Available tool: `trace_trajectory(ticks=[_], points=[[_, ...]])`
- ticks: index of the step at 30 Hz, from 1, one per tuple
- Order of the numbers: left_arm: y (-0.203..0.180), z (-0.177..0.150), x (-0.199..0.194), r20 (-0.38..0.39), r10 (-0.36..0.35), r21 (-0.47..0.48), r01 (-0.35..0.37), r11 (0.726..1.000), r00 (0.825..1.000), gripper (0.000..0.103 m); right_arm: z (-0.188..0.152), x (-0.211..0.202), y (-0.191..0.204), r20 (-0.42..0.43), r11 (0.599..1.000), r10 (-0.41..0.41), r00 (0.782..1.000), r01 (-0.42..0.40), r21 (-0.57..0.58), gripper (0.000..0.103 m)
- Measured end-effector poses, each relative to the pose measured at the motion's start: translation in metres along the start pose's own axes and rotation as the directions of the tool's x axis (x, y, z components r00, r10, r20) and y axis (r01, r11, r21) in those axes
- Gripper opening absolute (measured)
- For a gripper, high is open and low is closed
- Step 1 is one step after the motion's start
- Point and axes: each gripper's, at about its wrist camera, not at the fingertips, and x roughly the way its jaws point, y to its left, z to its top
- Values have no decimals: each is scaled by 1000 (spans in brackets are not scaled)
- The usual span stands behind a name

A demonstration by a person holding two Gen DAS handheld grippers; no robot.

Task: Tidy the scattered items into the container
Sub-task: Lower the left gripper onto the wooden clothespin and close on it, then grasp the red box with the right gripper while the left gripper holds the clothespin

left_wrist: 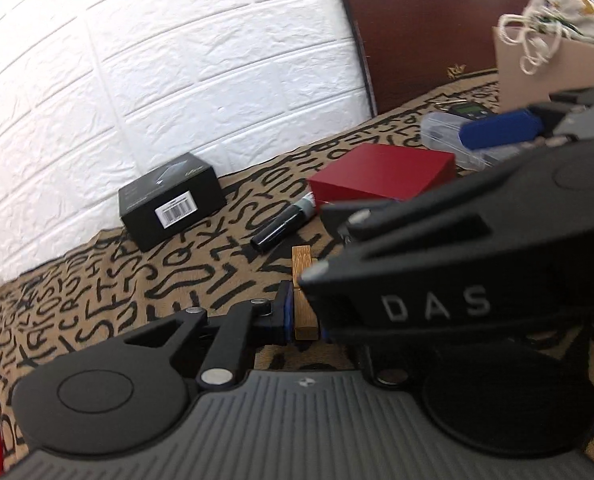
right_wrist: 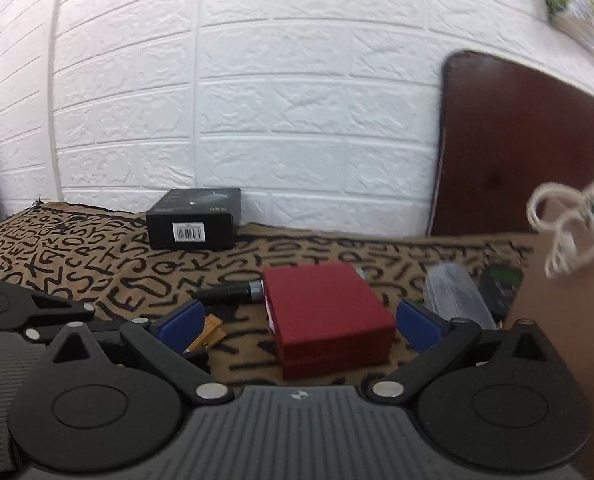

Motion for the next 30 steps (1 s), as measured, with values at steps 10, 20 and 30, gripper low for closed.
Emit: trace_trajectory(ticks=[10, 20, 30], points=[[-1, 0, 8, 13, 26, 74, -27, 997, 1000, 15, -4, 30, -19, -142, 999, -40, 989, 42, 16, 103], [-3, 1, 11, 16, 27, 96, -28, 995, 1000, 15, -3, 51, -24, -203, 995, 94, 975, -88, 37, 69], [-6, -22, -32, 20, -28, 74, 26, 997, 999, 14, -23, -12, -8, -205, 968, 243, 948, -224, 108, 70]])
